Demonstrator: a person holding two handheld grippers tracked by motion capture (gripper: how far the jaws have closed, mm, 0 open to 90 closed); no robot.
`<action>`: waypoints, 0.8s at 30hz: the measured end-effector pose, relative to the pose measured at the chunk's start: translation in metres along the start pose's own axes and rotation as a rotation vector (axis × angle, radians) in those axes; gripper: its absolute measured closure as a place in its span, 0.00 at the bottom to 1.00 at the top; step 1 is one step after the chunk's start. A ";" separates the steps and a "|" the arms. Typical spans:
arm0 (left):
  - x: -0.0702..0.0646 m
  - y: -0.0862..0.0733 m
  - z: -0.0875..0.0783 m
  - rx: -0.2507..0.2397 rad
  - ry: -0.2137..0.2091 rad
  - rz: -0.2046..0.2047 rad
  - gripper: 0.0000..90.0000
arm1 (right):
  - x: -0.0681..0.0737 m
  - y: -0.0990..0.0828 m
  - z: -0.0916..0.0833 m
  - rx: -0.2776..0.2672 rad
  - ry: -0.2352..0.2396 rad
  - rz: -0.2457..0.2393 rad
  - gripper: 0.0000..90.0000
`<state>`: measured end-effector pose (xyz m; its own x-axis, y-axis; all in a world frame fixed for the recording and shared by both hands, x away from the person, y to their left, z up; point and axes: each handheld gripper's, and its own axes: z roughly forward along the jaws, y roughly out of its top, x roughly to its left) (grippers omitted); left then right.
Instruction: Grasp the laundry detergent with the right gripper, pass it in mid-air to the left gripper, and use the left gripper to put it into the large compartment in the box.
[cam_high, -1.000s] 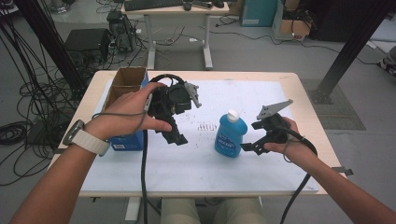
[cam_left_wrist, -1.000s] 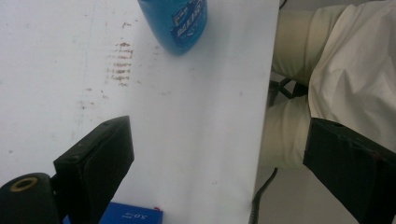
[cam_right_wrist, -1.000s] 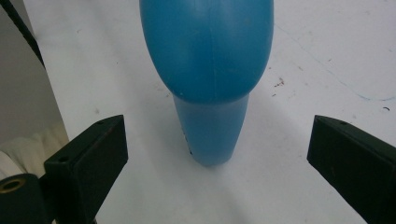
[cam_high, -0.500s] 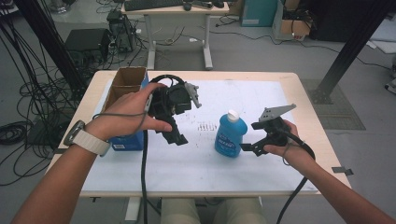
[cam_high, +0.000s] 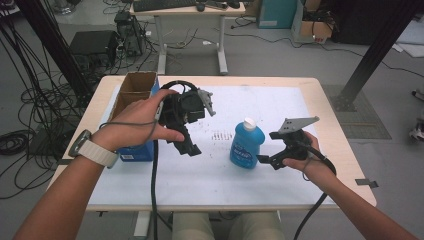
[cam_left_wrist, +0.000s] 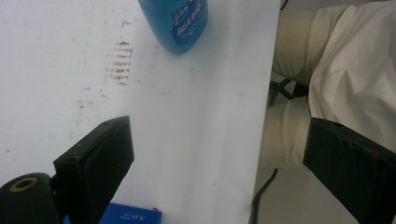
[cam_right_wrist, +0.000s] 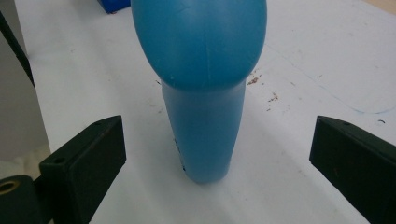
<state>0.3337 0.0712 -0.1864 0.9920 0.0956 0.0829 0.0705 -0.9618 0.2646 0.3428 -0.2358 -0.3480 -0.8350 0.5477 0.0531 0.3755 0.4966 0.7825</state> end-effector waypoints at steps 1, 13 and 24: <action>0.000 0.000 0.000 0.000 -0.001 0.000 0.10 | 0.000 0.000 0.000 -0.003 -0.003 -0.005 0.04; 0.000 -0.001 0.000 -0.004 0.002 -0.004 0.10 | 0.001 -0.004 0.001 -0.040 -0.013 -0.003 0.04; 0.001 0.001 0.001 -0.008 0.001 -0.002 0.10 | 0.002 -0.007 0.001 -0.083 -0.010 0.008 0.04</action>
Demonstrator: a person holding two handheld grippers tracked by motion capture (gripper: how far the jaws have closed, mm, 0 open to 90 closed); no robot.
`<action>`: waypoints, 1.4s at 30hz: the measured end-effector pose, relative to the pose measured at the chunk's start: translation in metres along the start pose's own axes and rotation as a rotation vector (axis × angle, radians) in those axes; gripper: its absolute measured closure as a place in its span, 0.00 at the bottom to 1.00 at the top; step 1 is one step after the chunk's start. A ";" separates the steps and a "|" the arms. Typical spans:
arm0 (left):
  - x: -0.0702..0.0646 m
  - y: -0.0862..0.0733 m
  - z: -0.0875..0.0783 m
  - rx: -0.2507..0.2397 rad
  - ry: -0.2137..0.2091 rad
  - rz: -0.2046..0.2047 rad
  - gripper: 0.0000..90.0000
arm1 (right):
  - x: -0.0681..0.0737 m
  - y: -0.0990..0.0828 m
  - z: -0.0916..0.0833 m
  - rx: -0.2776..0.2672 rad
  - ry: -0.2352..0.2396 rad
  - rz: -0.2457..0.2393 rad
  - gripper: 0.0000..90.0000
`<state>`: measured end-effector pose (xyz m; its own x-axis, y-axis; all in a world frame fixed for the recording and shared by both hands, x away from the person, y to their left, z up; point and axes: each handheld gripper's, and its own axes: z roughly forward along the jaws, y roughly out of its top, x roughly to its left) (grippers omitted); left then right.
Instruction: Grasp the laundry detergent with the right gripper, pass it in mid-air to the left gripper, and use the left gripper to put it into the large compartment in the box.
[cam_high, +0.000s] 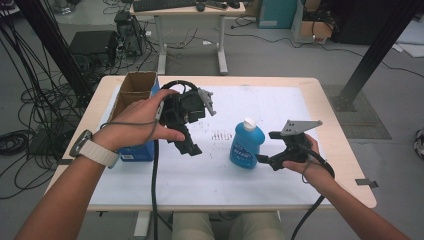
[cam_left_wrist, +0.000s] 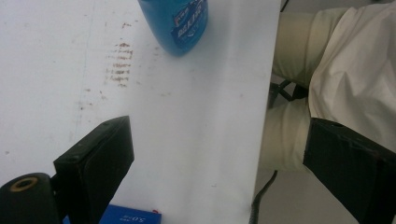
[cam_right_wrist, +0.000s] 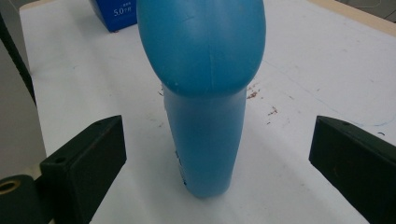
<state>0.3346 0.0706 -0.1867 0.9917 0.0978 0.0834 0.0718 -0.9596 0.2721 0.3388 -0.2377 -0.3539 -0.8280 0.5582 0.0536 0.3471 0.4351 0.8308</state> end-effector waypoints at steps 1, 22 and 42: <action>0.000 0.000 0.000 0.000 0.000 0.000 0.10 | 0.000 -0.001 0.000 -0.001 0.002 -0.002 0.04; 0.000 -0.002 -0.001 0.000 0.001 -0.007 0.10 | 0.000 0.001 0.001 -0.008 0.009 -0.004 0.05; 0.000 -0.002 -0.002 -0.001 0.002 -0.010 0.10 | 0.000 0.001 0.000 -0.013 0.013 -0.004 0.06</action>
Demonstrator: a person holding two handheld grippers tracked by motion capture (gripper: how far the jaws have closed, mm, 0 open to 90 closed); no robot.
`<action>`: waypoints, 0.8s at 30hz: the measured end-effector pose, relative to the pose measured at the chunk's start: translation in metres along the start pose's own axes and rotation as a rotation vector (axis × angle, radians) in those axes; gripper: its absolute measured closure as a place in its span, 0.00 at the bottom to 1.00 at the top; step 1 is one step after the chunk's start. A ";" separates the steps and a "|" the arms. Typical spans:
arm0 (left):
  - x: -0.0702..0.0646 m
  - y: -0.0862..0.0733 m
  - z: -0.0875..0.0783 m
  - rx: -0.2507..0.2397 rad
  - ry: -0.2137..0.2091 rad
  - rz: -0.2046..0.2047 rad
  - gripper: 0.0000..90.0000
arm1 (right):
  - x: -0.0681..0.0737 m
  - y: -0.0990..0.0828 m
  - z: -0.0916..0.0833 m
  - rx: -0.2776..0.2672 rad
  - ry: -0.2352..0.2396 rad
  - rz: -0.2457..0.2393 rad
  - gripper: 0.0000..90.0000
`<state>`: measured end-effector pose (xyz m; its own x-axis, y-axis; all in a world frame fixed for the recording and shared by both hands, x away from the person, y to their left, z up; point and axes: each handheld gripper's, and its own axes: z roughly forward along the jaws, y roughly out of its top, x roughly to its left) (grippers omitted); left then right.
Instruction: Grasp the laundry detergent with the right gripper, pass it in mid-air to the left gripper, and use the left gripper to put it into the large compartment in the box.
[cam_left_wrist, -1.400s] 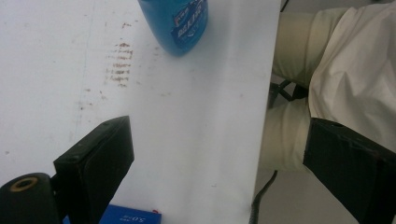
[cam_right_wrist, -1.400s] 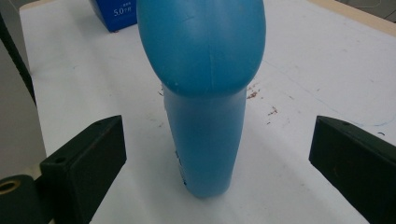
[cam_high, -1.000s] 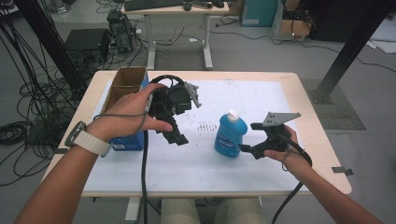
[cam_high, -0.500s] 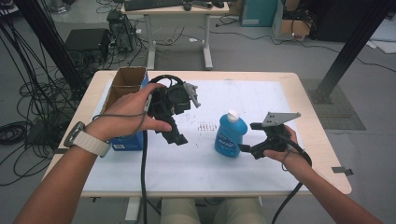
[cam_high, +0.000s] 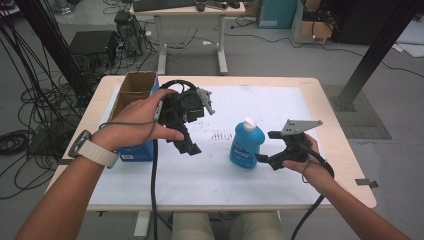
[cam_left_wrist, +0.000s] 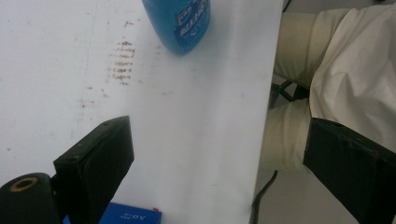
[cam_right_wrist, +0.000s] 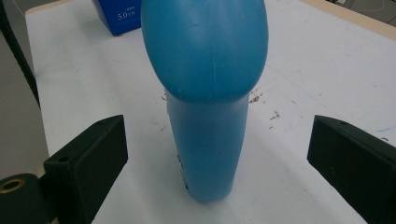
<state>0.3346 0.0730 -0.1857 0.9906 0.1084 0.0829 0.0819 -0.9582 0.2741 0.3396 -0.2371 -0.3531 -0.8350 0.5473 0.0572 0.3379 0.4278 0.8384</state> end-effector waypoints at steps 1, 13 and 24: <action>0.000 0.000 0.000 0.001 0.001 0.001 0.10 | 0.000 0.000 0.000 0.000 0.001 -0.001 0.06; 0.000 -0.001 0.000 0.002 0.002 -0.002 0.10 | 0.000 0.000 0.000 -0.001 0.004 -0.001 0.06; 0.000 -0.001 0.000 0.001 0.001 -0.003 0.10 | 0.000 0.000 0.000 -0.001 0.006 -0.002 0.05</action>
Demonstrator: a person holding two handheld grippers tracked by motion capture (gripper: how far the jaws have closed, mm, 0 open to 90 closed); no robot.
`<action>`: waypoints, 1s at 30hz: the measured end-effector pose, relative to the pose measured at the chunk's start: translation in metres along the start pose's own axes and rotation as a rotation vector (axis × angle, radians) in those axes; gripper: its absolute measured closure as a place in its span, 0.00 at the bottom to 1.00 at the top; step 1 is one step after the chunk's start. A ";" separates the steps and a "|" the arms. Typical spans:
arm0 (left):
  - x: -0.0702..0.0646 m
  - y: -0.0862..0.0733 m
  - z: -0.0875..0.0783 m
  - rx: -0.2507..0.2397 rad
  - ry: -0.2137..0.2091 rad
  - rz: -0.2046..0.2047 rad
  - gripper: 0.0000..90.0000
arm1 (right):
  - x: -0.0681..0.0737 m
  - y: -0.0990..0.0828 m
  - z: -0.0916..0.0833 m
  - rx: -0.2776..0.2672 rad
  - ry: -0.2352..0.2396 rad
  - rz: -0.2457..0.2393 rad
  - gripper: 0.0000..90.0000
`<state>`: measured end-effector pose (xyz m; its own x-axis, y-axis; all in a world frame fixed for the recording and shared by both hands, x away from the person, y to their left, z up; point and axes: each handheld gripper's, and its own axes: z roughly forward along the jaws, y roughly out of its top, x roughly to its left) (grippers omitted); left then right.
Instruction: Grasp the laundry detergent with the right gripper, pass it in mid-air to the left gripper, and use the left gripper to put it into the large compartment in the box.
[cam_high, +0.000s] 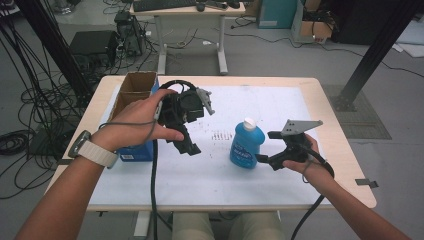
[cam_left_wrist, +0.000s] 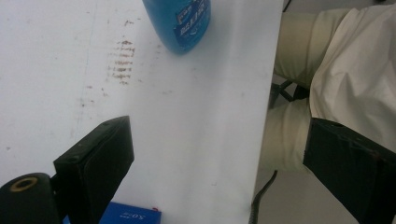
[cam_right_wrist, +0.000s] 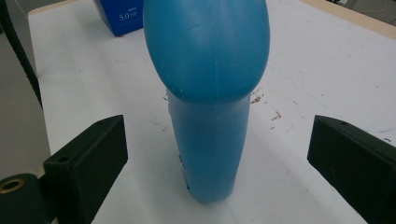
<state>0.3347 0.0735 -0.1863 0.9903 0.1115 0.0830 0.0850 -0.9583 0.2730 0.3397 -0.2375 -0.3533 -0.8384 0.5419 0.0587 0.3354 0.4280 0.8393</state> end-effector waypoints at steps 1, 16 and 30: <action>0.000 0.000 0.000 0.001 -0.001 -0.001 0.10 | 0.000 0.000 0.000 0.000 0.000 0.000 0.05; 0.000 -0.001 0.000 0.005 0.003 -0.003 0.10 | 0.000 -0.001 0.001 0.001 0.003 0.006 0.05; 0.000 0.000 -0.002 0.004 0.007 -0.003 0.10 | 0.000 0.000 0.000 -0.001 0.005 0.005 0.06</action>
<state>0.3346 0.0737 -0.1848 0.9892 0.1165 0.0889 0.0888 -0.9590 0.2692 0.3397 -0.2379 -0.3536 -0.8388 0.5405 0.0656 0.3394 0.4247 0.8393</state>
